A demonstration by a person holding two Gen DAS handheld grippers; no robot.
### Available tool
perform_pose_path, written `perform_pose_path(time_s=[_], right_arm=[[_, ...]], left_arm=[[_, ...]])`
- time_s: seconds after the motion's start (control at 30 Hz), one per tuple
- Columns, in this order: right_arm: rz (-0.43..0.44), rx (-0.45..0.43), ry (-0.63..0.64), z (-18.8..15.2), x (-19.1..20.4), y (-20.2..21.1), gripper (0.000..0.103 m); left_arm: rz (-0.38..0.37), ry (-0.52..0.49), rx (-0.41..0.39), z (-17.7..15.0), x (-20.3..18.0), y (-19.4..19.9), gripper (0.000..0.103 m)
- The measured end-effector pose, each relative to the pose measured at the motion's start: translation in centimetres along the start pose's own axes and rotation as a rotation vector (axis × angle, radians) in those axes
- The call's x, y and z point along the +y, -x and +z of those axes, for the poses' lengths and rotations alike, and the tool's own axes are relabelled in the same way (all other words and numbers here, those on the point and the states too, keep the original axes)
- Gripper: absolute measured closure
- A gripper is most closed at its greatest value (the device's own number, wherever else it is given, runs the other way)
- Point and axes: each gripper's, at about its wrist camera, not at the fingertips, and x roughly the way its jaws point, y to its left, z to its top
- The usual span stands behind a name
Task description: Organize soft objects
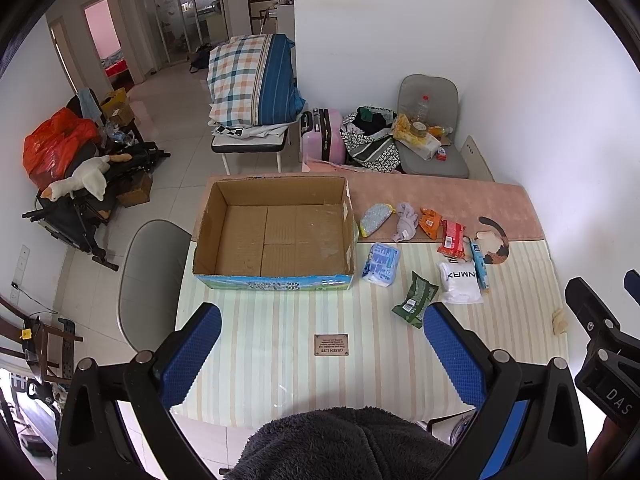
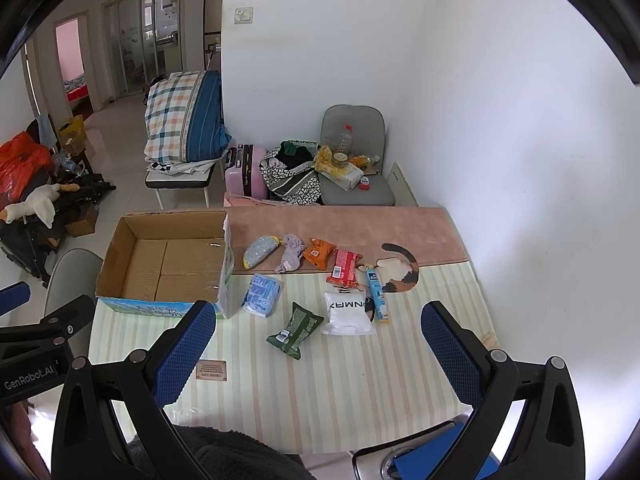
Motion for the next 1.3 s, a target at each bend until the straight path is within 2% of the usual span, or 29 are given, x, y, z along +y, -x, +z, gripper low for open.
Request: perform_pose_path(time_s=[1.13, 1.3], right_arm=[[-0.005, -0.03, 0.004, 0.3, 0.8, 0.0, 0.0], [-0.003, -0.028, 0.004, 0.2, 0.9, 0.0, 0.0]], left_arm=[[-0.009, 0.004, -0.005, 0.4, 0.1, 0.2, 0.0], [-0.016, 0.009, 0.004, 1.6, 0.2, -0.7, 0.0]])
